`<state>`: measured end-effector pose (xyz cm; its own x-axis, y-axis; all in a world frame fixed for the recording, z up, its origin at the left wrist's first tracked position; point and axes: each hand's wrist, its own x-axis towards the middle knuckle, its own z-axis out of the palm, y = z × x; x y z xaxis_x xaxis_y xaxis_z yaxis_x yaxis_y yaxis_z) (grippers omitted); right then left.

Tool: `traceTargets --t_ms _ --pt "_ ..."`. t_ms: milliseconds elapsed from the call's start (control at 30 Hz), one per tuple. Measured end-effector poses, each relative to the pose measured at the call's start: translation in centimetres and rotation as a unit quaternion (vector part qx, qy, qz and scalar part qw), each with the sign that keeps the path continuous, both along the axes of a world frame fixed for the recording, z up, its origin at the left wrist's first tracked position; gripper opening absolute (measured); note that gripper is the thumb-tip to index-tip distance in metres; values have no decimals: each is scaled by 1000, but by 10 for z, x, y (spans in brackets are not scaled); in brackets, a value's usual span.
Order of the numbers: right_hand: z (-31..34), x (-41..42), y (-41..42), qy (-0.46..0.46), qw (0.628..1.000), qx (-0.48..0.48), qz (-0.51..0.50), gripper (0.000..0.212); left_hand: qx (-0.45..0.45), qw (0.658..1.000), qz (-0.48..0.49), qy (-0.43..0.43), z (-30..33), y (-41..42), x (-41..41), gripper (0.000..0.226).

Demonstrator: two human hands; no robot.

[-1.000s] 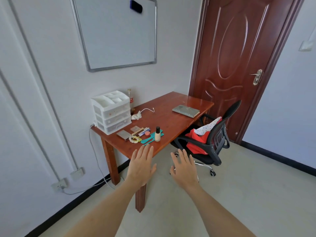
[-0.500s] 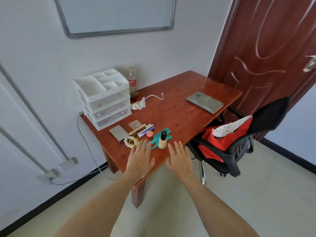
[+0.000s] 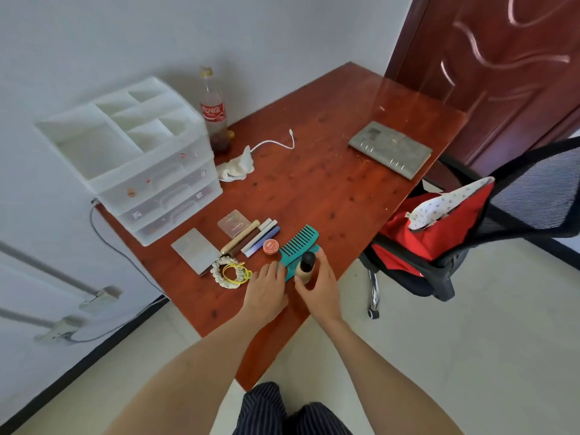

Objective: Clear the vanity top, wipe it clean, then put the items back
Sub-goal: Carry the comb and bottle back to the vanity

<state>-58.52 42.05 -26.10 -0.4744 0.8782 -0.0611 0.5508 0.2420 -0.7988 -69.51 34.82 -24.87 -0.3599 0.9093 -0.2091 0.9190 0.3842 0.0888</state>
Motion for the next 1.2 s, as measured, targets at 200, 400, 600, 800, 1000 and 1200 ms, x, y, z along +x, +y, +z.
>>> traceTargets --t_ms 200,400,600,800,1000,1200 --pt "-14 -4 8 -7 999 10 48 60 -44 998 38 -27 -5 35 -12 38" --pt "-14 1 15 0 998 15 67 45 -98 992 70 -22 -7 52 -9 32" --pt "-13 4 20 16 998 2 64 37 -107 992 63 -3 -6 51 -6 30" --pt "-2 4 30 71 996 -55 -30 38 -31 990 73 -115 4 26 -11 36" --pt "51 -43 62 137 985 -55 -91 32 129 969 182 -107 53 7 -35 40" --pt "118 -125 53 227 971 -70 42 30 191 931 311 -19 125 -34 -79 36"
